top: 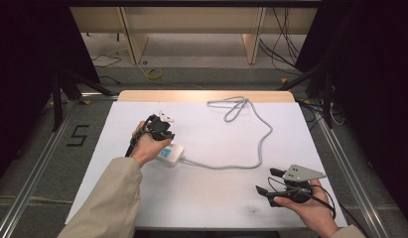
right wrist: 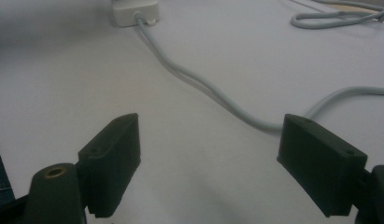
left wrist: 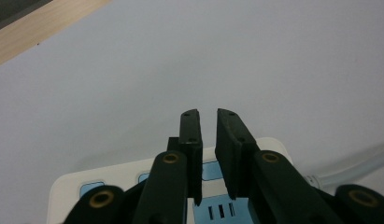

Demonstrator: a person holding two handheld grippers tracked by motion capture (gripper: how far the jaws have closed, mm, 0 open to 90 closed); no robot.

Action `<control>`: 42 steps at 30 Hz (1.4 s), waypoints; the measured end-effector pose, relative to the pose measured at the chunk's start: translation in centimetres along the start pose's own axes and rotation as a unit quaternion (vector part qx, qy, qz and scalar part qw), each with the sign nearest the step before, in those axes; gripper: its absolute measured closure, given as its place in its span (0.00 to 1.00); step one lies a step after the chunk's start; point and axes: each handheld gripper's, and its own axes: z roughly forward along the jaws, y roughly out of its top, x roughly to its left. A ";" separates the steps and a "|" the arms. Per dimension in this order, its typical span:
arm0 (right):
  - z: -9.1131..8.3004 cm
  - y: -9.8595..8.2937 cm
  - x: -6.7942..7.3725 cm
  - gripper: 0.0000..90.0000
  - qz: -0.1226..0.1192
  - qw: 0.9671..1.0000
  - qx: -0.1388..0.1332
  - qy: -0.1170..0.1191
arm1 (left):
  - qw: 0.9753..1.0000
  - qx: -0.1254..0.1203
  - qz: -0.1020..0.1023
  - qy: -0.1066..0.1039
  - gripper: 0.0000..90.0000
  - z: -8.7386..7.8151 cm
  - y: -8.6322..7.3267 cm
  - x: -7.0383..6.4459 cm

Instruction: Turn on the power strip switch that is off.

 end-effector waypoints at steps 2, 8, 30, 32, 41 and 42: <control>0.0 0.0 0.0 0.24 0.000 1.000 0.000 0.000 | 1.000 -0.009 -0.003 -0.001 0.85 -0.2 0.1 0.0; 0.0 0.0 0.0 0.24 0.000 1.000 0.000 0.001 | 0.999 -0.038 0.000 -0.004 0.71 -0.6 0.1 0.0; 0.0 0.0 -0.1 0.23 0.001 1.000 0.002 0.000 | 0.992 -0.112 -0.012 -0.062 0.30 -3.5 -0.3 -0.6; 0.0 -0.1 -0.1 0.23 0.002 1.000 0.001 0.000 | 0.991 -0.116 -0.011 -0.066 0.29 -3.7 -0.4 -0.7; 0.0 -0.1 -0.1 0.23 0.001 1.000 0.003 0.000 | 0.989 -0.125 -0.006 -0.074 0.27 -4.5 -1.0 -1.2; 0.0 -0.1 -0.1 0.23 0.001 1.000 0.003 0.000 | 0.989 -0.127 -0.004 -0.075 0.27 -4.6 -1.0 -1.3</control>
